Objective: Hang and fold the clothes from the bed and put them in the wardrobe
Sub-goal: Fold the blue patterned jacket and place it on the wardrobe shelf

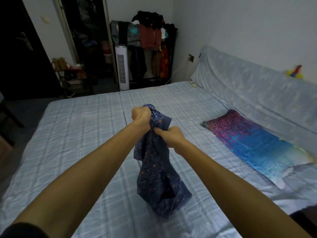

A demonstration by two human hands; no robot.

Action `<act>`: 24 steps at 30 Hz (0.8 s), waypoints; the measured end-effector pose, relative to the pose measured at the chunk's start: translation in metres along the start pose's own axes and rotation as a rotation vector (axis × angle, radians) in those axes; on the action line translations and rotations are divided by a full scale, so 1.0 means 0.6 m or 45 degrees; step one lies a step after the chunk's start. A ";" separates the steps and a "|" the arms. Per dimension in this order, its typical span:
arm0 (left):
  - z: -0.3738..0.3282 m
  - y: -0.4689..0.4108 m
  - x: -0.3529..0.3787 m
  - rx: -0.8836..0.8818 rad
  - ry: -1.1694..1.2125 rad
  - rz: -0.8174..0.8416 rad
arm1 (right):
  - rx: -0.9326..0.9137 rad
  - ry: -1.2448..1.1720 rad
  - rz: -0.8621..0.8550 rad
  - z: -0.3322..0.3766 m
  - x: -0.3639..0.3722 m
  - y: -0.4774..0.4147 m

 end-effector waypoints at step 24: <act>-0.183 0.065 -0.027 1.062 -0.512 0.068 | -0.236 -0.669 -0.228 0.386 -0.064 0.026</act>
Point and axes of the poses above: each hand's wrist, its own y-axis away from the middle knuckle, its own x-axis out of the palm, z = x × y, the point moved 4 cm from there along -y, towards the middle knuckle, and after that the axes turned 1 degree about z, right-handed, at the moved point
